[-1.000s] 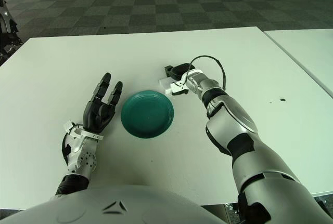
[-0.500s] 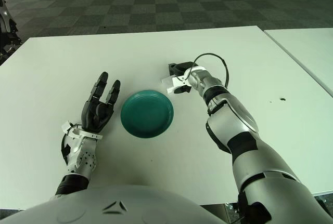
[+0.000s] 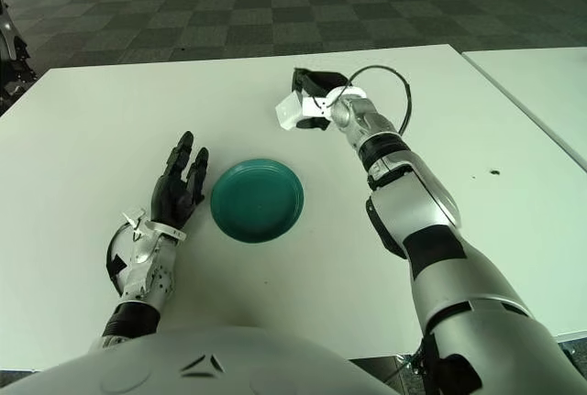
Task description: Put the charger into the plate.
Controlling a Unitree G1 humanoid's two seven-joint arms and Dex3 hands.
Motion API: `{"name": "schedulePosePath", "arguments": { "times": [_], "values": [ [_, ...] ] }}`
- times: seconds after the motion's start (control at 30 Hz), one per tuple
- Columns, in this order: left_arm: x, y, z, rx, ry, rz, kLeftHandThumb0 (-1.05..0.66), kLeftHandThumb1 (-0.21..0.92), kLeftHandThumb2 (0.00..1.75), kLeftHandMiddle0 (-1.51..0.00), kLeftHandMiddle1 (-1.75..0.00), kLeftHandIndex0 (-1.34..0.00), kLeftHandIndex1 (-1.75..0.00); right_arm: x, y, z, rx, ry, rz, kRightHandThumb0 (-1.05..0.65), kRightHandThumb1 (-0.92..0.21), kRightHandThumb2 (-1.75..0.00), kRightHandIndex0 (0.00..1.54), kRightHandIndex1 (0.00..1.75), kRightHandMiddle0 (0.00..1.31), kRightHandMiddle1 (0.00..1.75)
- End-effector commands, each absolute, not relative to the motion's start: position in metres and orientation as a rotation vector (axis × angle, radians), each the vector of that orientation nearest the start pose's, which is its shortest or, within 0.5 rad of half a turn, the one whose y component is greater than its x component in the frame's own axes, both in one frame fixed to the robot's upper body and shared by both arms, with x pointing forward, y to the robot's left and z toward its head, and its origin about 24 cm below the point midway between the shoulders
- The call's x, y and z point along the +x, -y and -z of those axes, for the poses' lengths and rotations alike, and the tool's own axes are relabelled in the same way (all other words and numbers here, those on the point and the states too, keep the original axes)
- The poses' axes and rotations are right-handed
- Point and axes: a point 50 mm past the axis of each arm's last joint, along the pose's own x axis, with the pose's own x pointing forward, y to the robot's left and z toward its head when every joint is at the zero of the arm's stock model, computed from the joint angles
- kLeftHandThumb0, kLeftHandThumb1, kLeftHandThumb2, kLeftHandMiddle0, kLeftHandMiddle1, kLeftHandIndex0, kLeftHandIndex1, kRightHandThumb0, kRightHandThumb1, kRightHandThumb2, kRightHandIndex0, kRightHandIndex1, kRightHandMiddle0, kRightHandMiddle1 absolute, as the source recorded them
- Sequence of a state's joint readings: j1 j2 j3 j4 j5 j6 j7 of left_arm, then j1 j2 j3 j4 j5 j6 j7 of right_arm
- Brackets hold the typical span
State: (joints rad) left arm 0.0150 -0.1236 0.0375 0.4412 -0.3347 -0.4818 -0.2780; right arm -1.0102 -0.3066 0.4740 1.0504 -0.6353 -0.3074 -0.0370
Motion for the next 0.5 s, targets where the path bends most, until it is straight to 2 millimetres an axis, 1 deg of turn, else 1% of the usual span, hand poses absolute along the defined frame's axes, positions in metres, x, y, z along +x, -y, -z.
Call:
{"name": "schedulePosePath", "arguments": {
  "times": [0.0, 0.23, 0.47],
  "values": [
    [0.194, -0.112, 0.062, -0.476, -0.128, -0.076, -0.78, 0.92, 0.75, -0.08, -0.01, -0.01, -0.46, 0.394, 0.101, -0.143, -1.212, 0.358, -0.411, -0.5, -0.27, -1.37, 1.22, 1.75, 0.65, 1.75],
    [0.194, -0.116, 0.064, -0.421, -0.116, -0.084, -0.74, 0.92, 0.82, -0.13, -0.02, 0.0, -0.62, 0.374, 0.096, -0.144, -1.182, 0.445, -0.458, -0.5, -0.27, -1.37, 1.21, 1.75, 0.65, 1.75],
    [0.195, -0.117, 0.065, -0.407, -0.115, -0.081, -0.75, 0.92, 0.84, -0.16, -0.02, 0.0, -0.68, 0.358, 0.091, -0.137, -1.14, 0.498, -0.513, -0.5, -0.26, -1.38, 1.18, 1.75, 0.66, 1.75]
  ]
}}
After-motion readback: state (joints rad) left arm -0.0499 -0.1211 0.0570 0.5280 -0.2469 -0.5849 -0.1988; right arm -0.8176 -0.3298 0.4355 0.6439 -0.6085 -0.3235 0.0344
